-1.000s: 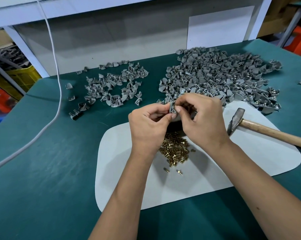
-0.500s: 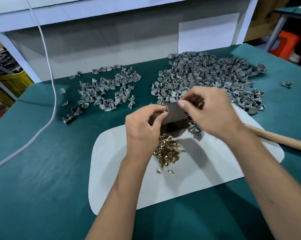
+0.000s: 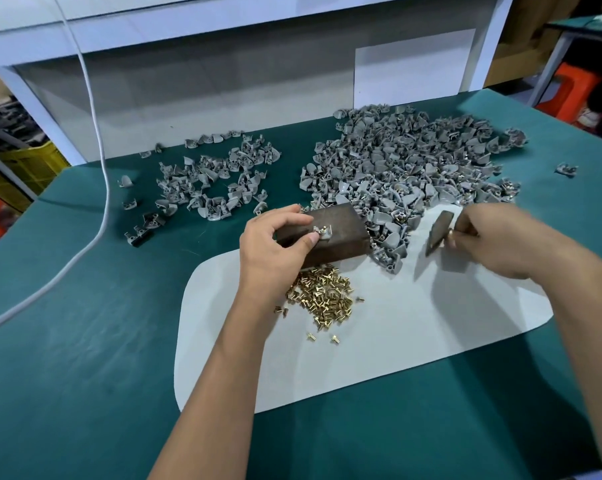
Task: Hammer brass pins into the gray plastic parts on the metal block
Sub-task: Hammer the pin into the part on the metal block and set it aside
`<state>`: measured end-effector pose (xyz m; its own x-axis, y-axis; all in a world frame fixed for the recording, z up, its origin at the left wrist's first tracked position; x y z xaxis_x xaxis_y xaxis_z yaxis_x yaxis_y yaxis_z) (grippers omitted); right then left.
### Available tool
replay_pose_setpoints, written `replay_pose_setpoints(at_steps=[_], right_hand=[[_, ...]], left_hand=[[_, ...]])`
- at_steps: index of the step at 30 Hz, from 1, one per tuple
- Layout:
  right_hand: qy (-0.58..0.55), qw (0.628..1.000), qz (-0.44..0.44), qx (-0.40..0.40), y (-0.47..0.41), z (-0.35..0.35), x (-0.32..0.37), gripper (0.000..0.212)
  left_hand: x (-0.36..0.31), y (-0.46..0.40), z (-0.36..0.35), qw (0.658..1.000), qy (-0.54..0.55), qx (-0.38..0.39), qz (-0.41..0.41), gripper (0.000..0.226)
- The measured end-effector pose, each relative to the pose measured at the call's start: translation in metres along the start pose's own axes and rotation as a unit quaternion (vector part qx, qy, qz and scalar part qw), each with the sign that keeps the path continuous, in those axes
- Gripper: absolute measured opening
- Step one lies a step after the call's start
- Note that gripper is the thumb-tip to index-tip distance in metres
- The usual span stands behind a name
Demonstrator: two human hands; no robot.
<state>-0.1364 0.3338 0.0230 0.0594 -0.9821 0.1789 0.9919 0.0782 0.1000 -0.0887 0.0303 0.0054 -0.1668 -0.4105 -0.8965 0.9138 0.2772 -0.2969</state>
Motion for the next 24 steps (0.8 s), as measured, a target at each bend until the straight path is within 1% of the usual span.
replay_pose_setpoints(at_steps=[2, 5, 6, 8, 10, 12, 14, 16, 17, 18, 20, 21, 22, 24], right_hand=[[-0.062, 0.997, 0.030, -0.039, 0.002, 0.012, 0.013, 0.026], [-0.159, 0.978, 0.075, -0.110, 0.007, 0.030, 0.047, 0.022], [-0.187, 0.971, 0.094, -0.118, 0.011, 0.032, 0.062, 0.021], [-0.212, 0.962, 0.136, -0.104, 0.016, 0.029, 0.092, 0.019], [-0.162, 0.968, 0.171, -0.082, 0.019, 0.021, 0.116, 0.023], [-0.119, 0.969, 0.191, -0.099, 0.020, 0.022, 0.128, 0.027], [-0.144, 0.956, 0.203, -0.154, 0.021, 0.034, 0.130, 0.027], [-0.180, 0.935, 0.213, -0.220, 0.026, 0.043, 0.130, 0.029], [-0.171, 0.934, 0.212, -0.231, 0.027, 0.043, 0.133, 0.030], [-0.141, 0.944, 0.207, -0.214, 0.026, 0.036, 0.139, 0.030], [-0.058, 0.972, 0.187, -0.132, 0.019, 0.014, 0.148, 0.024], [-0.037, 0.977, 0.179, -0.111, 0.017, 0.011, 0.149, 0.024], [-0.029, 0.978, 0.176, -0.109, 0.014, 0.014, 0.148, 0.024], [-0.040, 0.972, 0.183, -0.144, 0.012, 0.028, 0.144, 0.025]], left_hand=[[-0.002, -0.001, -0.002, 1.000, -0.002, 0.010, -0.002, 0.016], [-0.002, -0.003, -0.004, 1.000, -0.005, 0.023, 0.002, 0.014], [-0.002, -0.004, -0.005, 1.000, 0.000, 0.026, 0.003, 0.015], [-0.003, -0.004, -0.006, 0.999, 0.004, 0.032, 0.002, 0.018], [-0.004, -0.005, -0.006, 0.999, -0.008, 0.033, -0.003, 0.018], [-0.005, -0.006, -0.005, 0.999, -0.018, 0.036, -0.008, 0.017], [-0.005, -0.006, -0.006, 0.999, -0.028, 0.040, -0.012, 0.016], [-0.005, -0.007, -0.006, 0.998, -0.048, 0.042, -0.014, 0.017], [-0.004, -0.007, -0.006, 0.997, -0.058, 0.042, -0.012, 0.019], [-0.004, -0.008, -0.006, 0.997, -0.066, 0.043, -0.010, 0.021], [-0.003, -0.009, -0.006, 0.996, -0.075, 0.044, -0.005, 0.027], [-0.003, -0.008, -0.007, 0.996, -0.075, 0.046, -0.001, 0.029], [-0.004, -0.007, -0.006, 0.996, -0.071, 0.046, 0.003, 0.028], [-0.003, -0.007, -0.006, 0.996, -0.070, 0.045, 0.007, 0.025]])
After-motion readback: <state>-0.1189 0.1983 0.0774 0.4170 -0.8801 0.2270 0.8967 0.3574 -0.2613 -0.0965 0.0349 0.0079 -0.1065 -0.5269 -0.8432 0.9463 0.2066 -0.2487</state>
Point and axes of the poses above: each hand's wrist, its own y-axis away from the middle knuckle, its own z-axis out of the back of the hand, x = y × z, the point moved 7 cm from there along -y, towards the middle knuckle, and after that the axes turned 2 degrees about -z, right-handed, at the moved point
